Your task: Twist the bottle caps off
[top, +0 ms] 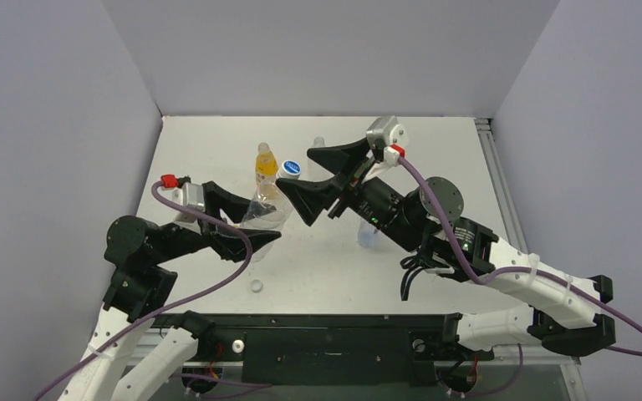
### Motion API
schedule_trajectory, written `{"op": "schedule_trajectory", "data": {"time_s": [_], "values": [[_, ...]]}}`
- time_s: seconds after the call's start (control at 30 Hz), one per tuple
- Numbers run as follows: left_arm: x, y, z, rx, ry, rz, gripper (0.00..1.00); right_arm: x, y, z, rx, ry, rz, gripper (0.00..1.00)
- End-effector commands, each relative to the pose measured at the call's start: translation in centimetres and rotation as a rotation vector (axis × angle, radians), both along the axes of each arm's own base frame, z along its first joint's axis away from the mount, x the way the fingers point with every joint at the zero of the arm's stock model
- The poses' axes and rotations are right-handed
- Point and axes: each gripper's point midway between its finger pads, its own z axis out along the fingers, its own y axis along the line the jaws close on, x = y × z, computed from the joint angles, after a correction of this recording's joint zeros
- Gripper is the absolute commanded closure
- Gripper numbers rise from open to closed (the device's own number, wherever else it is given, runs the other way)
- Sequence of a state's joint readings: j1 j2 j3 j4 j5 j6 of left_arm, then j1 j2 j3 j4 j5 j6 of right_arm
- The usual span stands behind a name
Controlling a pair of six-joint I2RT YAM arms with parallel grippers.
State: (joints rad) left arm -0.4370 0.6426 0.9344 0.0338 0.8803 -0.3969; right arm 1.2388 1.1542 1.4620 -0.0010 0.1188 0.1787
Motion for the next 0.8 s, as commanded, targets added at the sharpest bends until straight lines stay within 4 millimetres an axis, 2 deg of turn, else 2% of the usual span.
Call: {"op": "schedule_trajectory", "data": {"time_s": [0.0,0.13,0.33,0.43,0.5,0.77], "values": [[3.8,2.7,1.6,-0.007,-0.21,0.319,1.0,2.7,-1.1,1.0,0.041,0.13,-0.177,0.21],[5.8,4.4,0.3,0.045,-0.317,0.477,1.0,3.1,-0.5,2.7,0.094,0.183,-0.212,0.19],[7.8,6.3,-1.1,0.078,-0.389,0.628,1.0,2.8,2.1,3.4,0.096,0.204,-0.185,0.18],[7.9,6.4,-1.2,0.083,-0.395,0.637,1.0,3.0,3.0,3.3,0.101,0.222,-0.183,0.19],[7.9,6.4,-1.3,0.081,-0.392,0.641,1.0,3.7,3.7,2.6,0.087,0.245,-0.218,0.2],[8.0,6.5,-1.7,0.078,-0.377,0.643,1.0,5.2,4.5,1.2,0.028,0.279,-0.326,0.26]]}}
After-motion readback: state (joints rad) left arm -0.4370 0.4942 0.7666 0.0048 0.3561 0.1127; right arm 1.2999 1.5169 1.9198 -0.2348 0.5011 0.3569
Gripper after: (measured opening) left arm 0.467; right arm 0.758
